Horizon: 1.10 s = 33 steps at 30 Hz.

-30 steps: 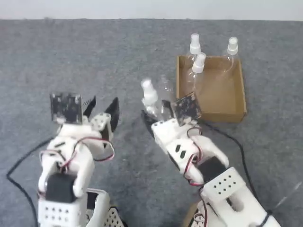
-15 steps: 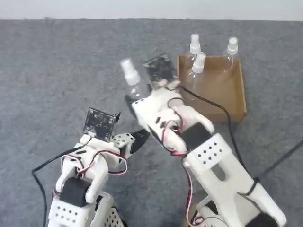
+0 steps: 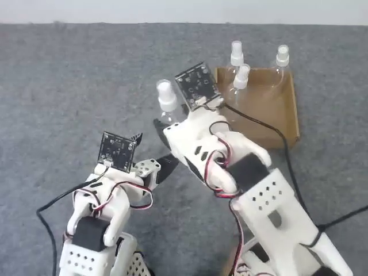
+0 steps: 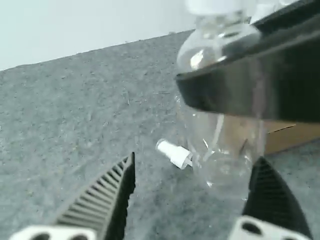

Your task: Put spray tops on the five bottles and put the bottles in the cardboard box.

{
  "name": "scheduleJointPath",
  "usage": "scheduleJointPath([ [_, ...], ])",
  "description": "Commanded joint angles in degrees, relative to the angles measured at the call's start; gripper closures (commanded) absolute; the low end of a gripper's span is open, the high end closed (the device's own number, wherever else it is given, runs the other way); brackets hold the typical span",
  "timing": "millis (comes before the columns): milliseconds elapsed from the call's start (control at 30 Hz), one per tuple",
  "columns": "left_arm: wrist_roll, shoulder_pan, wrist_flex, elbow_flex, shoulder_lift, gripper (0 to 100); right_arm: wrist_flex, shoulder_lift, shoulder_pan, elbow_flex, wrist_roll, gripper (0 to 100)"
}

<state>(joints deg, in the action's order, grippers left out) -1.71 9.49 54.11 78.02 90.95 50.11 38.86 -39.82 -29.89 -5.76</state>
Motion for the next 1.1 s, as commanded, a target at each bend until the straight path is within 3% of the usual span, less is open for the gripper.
scheduleJointPath([
  [0, 0.3, -0.6, -1.7, -0.1, 0.4, 66, 2.2, 4.4, 3.4, 1.5, 0.6, 99.2],
  [200, 0.3, -0.6, -1.6, -0.1, 0.4, 66, 13.4, 4.7, 9.0, 9.4, 5.9, 99.2],
  [367, 0.3, -0.6, -1.5, 0.0, 0.4, 66, 23.1, 4.2, 20.8, 18.6, 9.1, 99.2],
  [467, 0.2, -0.8, -1.5, 0.0, 0.4, 66, 22.2, 4.1, 28.8, 18.9, 9.6, 99.2],
  [633, 0.2, -1.0, -1.6, 0.0, 0.4, 66, 10.0, 2.4, 37.7, 10.2, 9.3, 99.2],
  [867, 0.2, -0.9, -1.4, 0.0, 0.4, 66, -15.4, -2.9, 39.8, -6.2, 9.3, 99.2],
  [1067, 0.2, -0.7, -1.8, 0.8, 0.4, 66, -30.7, -13.2, 43.3, -9.2, 8.5, 99.2],
])
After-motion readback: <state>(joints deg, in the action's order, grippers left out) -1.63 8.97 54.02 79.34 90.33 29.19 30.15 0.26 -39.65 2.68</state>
